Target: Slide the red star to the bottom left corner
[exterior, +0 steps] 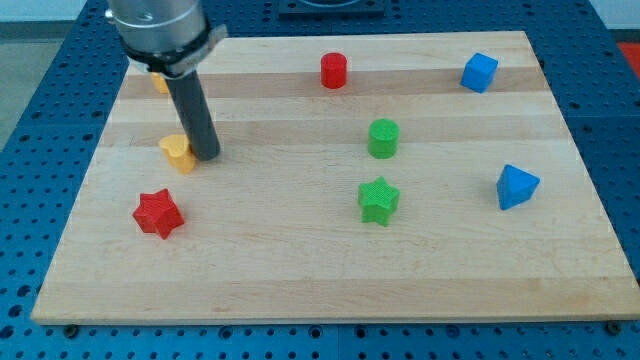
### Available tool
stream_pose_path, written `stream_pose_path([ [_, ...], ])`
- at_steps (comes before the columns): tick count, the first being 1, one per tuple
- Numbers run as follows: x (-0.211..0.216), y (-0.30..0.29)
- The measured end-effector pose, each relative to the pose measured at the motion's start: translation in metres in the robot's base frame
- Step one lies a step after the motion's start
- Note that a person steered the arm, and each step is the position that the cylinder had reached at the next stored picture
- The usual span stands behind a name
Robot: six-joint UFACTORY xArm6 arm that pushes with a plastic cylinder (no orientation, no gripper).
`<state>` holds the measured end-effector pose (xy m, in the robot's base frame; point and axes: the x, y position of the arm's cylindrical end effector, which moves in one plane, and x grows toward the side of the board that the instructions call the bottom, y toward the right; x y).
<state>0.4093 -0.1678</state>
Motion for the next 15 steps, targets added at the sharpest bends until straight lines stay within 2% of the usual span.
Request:
stream_pose_path([
  [2,-0.021,-0.043],
  [5,0.005,0.075],
  [7,0.014,0.076],
  [13,0.031,0.068],
  [15,0.056,-0.005],
])
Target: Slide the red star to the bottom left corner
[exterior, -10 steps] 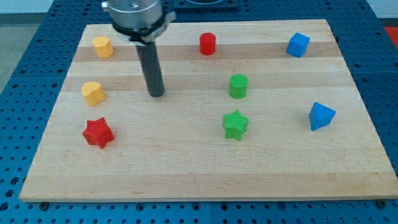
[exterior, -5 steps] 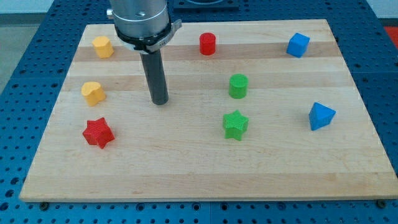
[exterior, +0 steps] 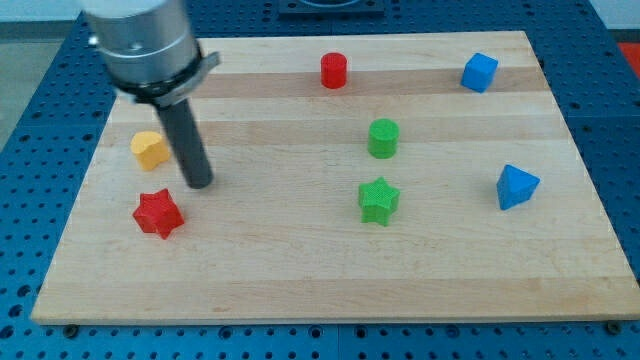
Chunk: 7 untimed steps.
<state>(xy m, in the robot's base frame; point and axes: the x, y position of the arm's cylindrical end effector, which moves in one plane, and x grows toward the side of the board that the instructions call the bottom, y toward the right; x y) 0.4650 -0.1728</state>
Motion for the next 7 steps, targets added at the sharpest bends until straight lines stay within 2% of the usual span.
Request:
stream_pose_path([
  [3,0.039,-0.053],
  [5,0.068,-0.066],
  [6,0.023,-0.059],
  [7,0.012,-0.022],
])
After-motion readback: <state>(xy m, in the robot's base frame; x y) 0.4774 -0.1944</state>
